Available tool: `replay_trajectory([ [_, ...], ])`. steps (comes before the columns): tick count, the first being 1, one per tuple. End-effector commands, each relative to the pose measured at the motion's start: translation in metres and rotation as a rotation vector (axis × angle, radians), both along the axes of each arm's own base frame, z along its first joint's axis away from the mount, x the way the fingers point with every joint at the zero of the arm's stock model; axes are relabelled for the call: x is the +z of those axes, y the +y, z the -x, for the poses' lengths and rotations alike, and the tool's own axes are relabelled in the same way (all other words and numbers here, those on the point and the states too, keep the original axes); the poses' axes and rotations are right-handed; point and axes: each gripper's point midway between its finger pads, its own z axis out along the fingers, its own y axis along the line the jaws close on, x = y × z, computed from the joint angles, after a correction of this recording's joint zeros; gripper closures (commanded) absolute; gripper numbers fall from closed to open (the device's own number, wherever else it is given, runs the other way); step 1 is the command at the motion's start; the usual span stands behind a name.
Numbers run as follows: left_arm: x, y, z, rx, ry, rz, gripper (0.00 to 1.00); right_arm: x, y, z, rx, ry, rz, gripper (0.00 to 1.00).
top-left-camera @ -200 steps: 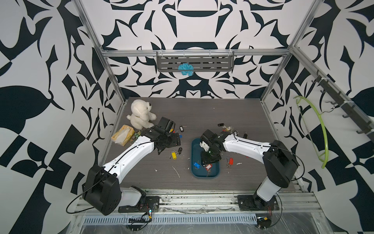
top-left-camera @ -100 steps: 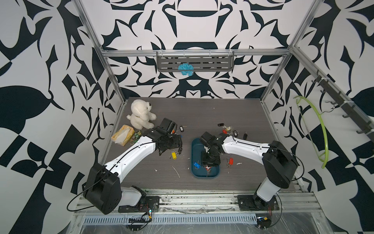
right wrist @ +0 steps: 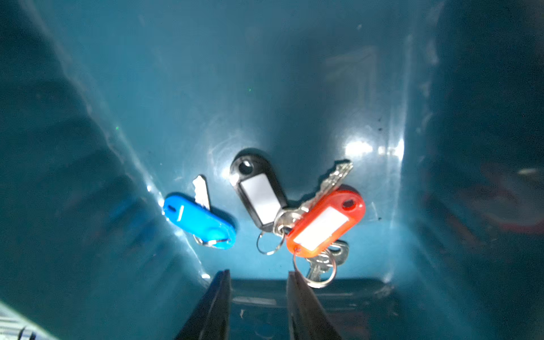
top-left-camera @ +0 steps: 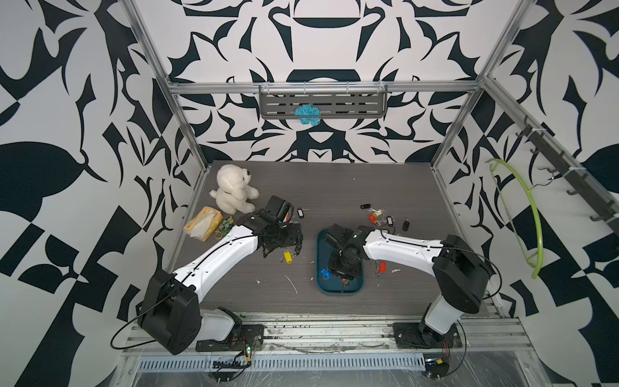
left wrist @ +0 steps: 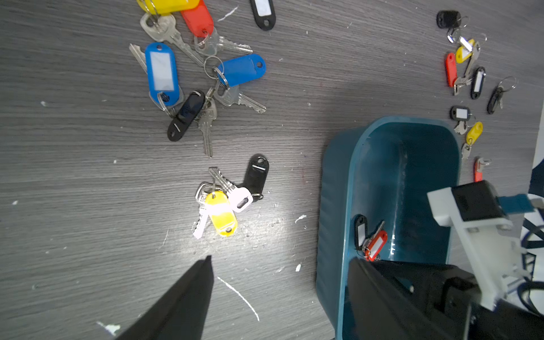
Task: Take the keys out of the storage box
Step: Pick up the key from the storage box.
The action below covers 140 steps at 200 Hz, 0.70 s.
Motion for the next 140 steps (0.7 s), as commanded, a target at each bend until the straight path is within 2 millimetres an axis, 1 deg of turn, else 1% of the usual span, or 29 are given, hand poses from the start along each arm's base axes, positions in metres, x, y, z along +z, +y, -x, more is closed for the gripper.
replay_trajectory([
  [1,-0.007,0.001,0.01,-0.039,0.022,-0.007,0.21,-0.005,-0.004,-0.004,-0.055,-0.017,0.035,0.63],
  [97,-0.01,0.001,0.015,-0.071,0.027,-0.011,0.21,-0.017,-0.006,-0.011,-0.093,-0.024,0.074,0.66],
  [121,-0.01,0.002,0.016,-0.074,0.026,-0.015,0.21,-0.017,-0.007,-0.011,-0.096,-0.026,0.078,0.7],
  [140,-0.011,0.003,0.016,-0.075,0.028,-0.018,0.21,-0.017,-0.008,-0.011,-0.096,-0.027,0.084,0.75],
])
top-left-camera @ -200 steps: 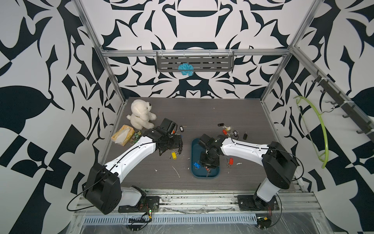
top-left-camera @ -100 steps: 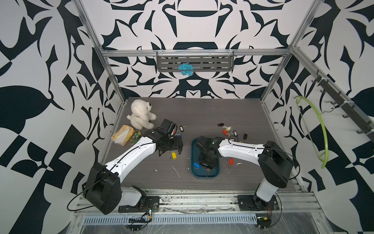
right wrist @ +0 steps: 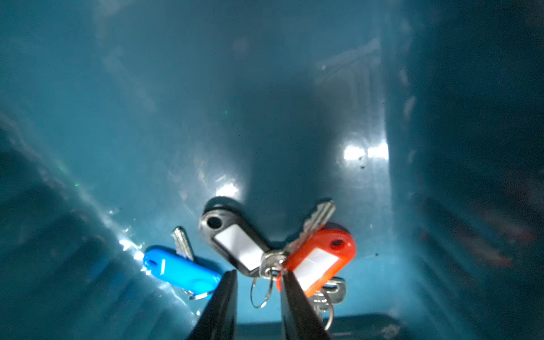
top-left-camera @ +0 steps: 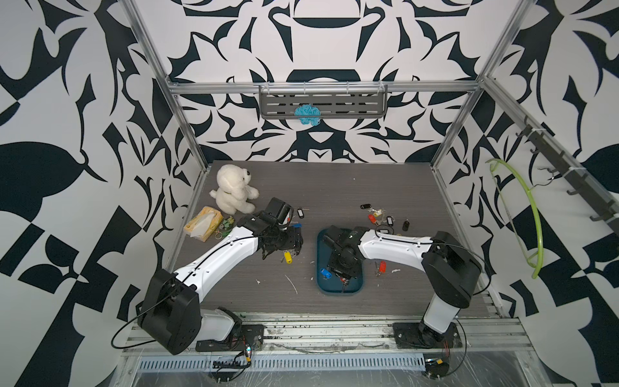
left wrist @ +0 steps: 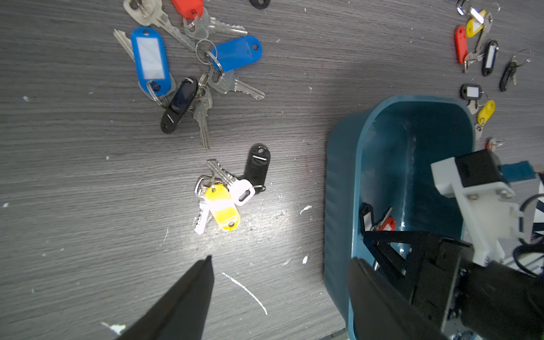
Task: Take the keys out of the storage box
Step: Pick up the key from the storage box.
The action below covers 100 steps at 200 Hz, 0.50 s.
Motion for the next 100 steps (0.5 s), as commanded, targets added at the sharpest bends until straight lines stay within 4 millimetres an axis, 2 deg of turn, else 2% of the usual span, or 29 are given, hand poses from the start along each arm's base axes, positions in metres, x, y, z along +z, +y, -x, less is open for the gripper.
replay_trajectory([
  [1,-0.003,0.002,0.009,-0.024,0.016,-0.004,0.21,0.001,-0.003,-0.002,-0.017,-0.019,0.026,0.76],
  [56,-0.002,0.003,0.011,-0.024,0.016,-0.005,0.21,0.01,-0.007,-0.003,-0.019,-0.038,0.032,1.0],
  [100,0.0,0.003,0.011,-0.024,0.01,-0.002,0.21,0.037,-0.011,-0.009,-0.01,-0.093,0.026,1.0],
])
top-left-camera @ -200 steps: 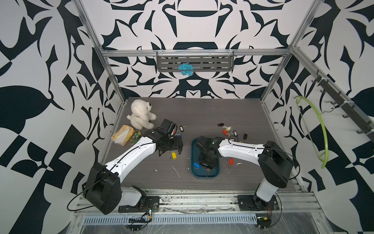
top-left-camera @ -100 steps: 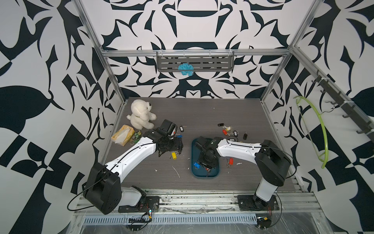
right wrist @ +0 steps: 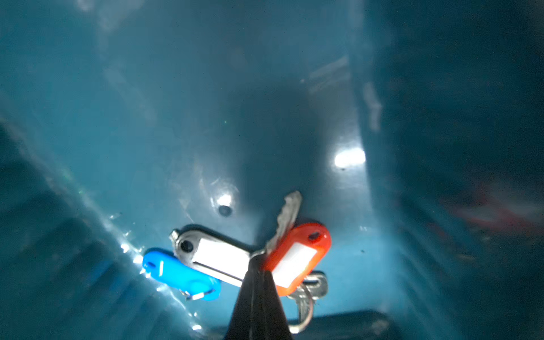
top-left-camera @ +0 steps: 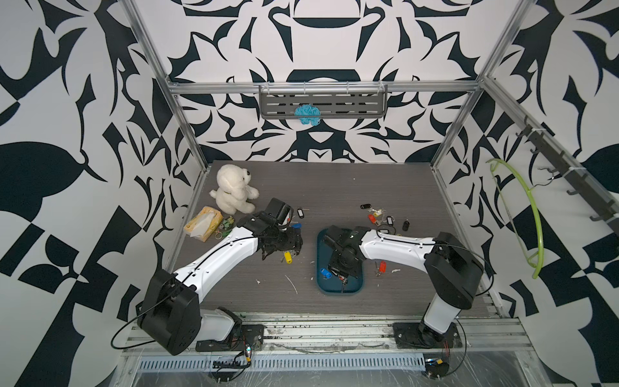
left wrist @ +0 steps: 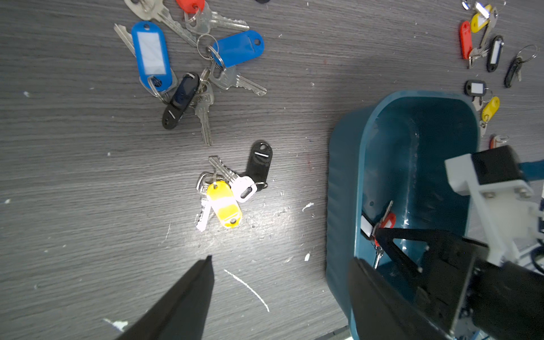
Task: Take the keys out of the storage box
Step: Pick up the key from the storage box, then place the key at the center of the board.
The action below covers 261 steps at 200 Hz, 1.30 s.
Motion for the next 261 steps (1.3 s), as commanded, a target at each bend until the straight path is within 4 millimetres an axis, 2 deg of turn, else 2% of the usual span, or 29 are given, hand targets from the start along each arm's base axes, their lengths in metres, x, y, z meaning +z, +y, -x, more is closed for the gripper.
replay_trajectory([
  [1,0.002,0.002,0.008,-0.02,0.005,0.002,0.21,0.03,-0.004,-0.007,0.01,-0.066,0.005,1.0],
  [45,0.004,-0.001,0.008,-0.021,-0.003,0.004,0.22,0.051,0.002,-0.011,0.038,-0.102,-0.036,1.0],
  [103,0.003,-0.003,0.01,-0.027,-0.003,-0.002,0.22,0.053,0.015,-0.017,0.084,-0.122,-0.085,1.0],
  [133,0.007,-0.004,0.01,-0.029,-0.011,-0.001,0.22,0.077,0.009,-0.028,0.088,-0.204,-0.098,1.0],
  [151,0.01,-0.005,0.009,-0.03,-0.016,0.005,0.22,0.095,-0.01,-0.035,0.063,-0.234,-0.096,1.0],
  [164,0.013,-0.008,0.009,-0.038,-0.02,0.005,0.22,0.109,-0.031,-0.039,0.038,-0.259,-0.084,1.0],
  [181,0.015,-0.013,0.01,-0.058,-0.024,-0.01,0.22,0.127,-0.065,-0.042,-0.004,-0.29,-0.062,1.0],
  [199,0.018,-0.019,0.013,-0.09,-0.032,-0.042,0.22,0.138,-0.105,-0.039,-0.054,-0.305,-0.021,1.0],
  [234,0.03,-0.039,0.02,-0.148,-0.052,-0.069,0.22,0.13,-0.175,-0.018,-0.119,-0.268,0.096,1.0],
  [261,0.044,-0.058,0.023,-0.188,-0.078,-0.061,0.23,0.108,-0.2,0.0,-0.163,-0.217,0.13,1.0],
])
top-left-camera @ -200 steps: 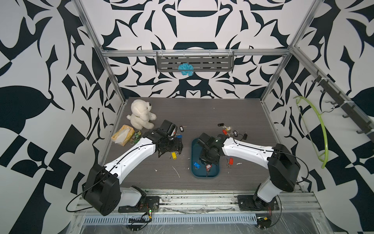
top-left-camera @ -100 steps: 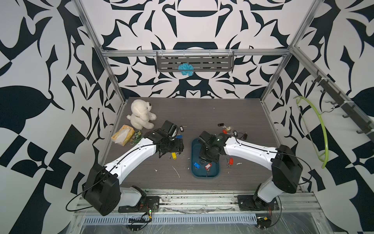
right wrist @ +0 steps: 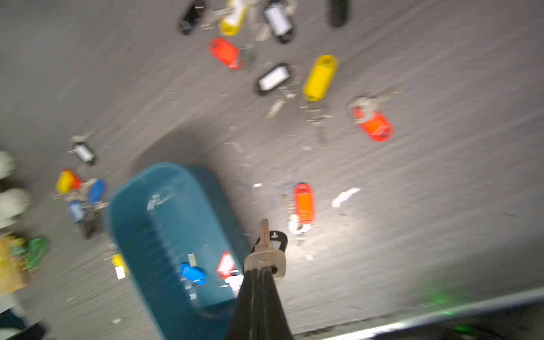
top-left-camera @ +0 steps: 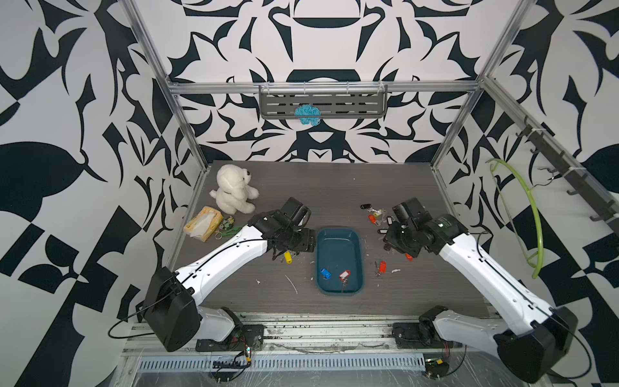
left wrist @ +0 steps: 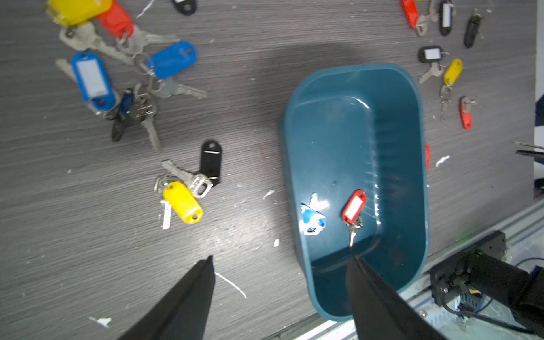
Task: Take the keys out of the storage box
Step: Place the key at the center of the board.
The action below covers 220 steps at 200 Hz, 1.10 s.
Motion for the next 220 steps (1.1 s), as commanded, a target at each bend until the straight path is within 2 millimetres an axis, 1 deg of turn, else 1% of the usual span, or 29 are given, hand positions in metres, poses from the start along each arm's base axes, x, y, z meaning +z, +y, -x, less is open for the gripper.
replay_trajectory([
  [1,0.009,-0.008,0.004,-0.03,-0.012,-0.033,0.23,-0.027,-0.029,0.03,0.005,0.113,0.094,1.0],
  [15,0.014,-0.021,0.005,-0.062,-0.025,-0.026,0.23,-0.041,-0.033,0.036,-0.011,0.142,0.082,1.0],
  [19,0.012,-0.02,0.009,-0.072,-0.01,-0.045,0.23,-0.044,-0.034,0.037,-0.014,0.149,0.08,1.0],
  [40,0.011,-0.035,0.016,-0.14,-0.01,-0.056,0.23,-0.066,-0.037,0.042,-0.032,0.197,0.063,1.0],
  [61,0.007,-0.044,0.022,-0.191,0.003,-0.073,0.24,-0.08,-0.041,0.042,-0.059,0.221,0.044,1.0],
  [78,0.003,-0.051,0.028,-0.227,0.022,-0.081,0.24,-0.087,-0.046,0.042,-0.079,0.236,0.041,1.0],
  [82,0.002,-0.052,0.029,-0.234,0.025,-0.085,0.24,-0.088,-0.048,0.042,-0.083,0.24,0.042,0.95],
  [92,0.0,-0.055,0.032,-0.248,0.038,-0.09,0.24,-0.09,-0.051,0.042,-0.09,0.247,0.041,0.71],
  [96,-0.002,-0.056,0.034,-0.252,0.051,-0.091,0.24,-0.09,-0.052,0.042,-0.092,0.251,0.042,0.64],
  [100,-0.004,-0.058,0.035,-0.254,0.061,-0.092,0.24,-0.09,-0.053,0.042,-0.093,0.253,0.042,0.58],
  [110,-0.01,-0.06,0.038,-0.255,0.095,-0.103,0.24,-0.087,-0.054,0.041,-0.092,0.246,0.042,0.5],
  [122,-0.017,-0.065,0.043,-0.249,0.132,-0.109,0.24,-0.083,-0.057,0.041,-0.093,0.24,0.05,0.44],
  [149,-0.023,-0.079,0.055,-0.175,0.214,-0.096,0.28,-0.067,-0.059,0.037,-0.071,0.192,0.057,0.45],
  [166,-0.023,-0.087,0.064,-0.095,0.266,-0.11,0.33,-0.057,-0.059,0.034,-0.051,0.149,0.057,0.5],
  [180,-0.024,-0.097,0.076,-0.048,0.336,-0.119,0.4,-0.051,-0.058,0.032,-0.034,0.12,0.053,0.57],
  [198,-0.024,-0.106,0.089,0.002,0.37,-0.165,0.45,-0.047,-0.057,0.032,-0.018,0.101,0.053,0.61],
  [208,-0.023,-0.11,0.094,0.049,0.403,-0.171,0.48,-0.046,-0.056,0.032,-0.01,0.099,0.048,0.61],
  [220,-0.026,-0.119,0.1,0.1,0.458,-0.147,0.48,-0.047,-0.053,0.033,0.004,0.099,0.034,0.61],
])
